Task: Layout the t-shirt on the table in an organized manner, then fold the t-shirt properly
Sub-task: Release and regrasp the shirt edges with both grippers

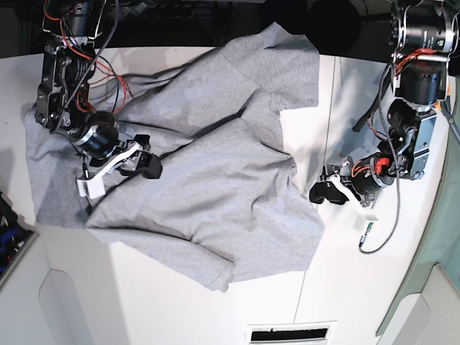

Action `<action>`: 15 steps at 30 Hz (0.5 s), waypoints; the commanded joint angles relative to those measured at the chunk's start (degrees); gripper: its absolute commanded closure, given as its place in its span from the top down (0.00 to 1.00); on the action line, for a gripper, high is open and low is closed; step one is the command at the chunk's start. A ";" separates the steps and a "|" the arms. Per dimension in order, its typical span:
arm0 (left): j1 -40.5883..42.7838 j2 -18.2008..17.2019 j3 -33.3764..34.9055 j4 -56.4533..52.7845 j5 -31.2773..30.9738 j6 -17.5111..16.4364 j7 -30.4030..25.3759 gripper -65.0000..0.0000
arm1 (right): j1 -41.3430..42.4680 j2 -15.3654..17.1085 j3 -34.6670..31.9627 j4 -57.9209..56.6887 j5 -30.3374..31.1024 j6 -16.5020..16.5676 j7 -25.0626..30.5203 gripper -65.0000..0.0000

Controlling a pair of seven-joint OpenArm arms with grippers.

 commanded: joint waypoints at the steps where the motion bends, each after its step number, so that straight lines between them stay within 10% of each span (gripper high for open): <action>1: -3.10 -0.42 -0.31 -1.75 -0.92 -0.20 -1.75 0.61 | 0.68 -0.52 0.04 1.09 0.85 0.61 1.27 0.55; 11: -6.38 6.45 -0.31 -11.63 4.90 0.55 -6.45 0.58 | -0.94 -1.86 0.04 2.80 0.66 0.66 1.27 0.55; 15: -6.62 7.02 -0.33 -11.56 5.29 0.50 -7.26 0.09 | -0.94 -1.84 0.04 3.50 -0.07 0.61 1.25 0.55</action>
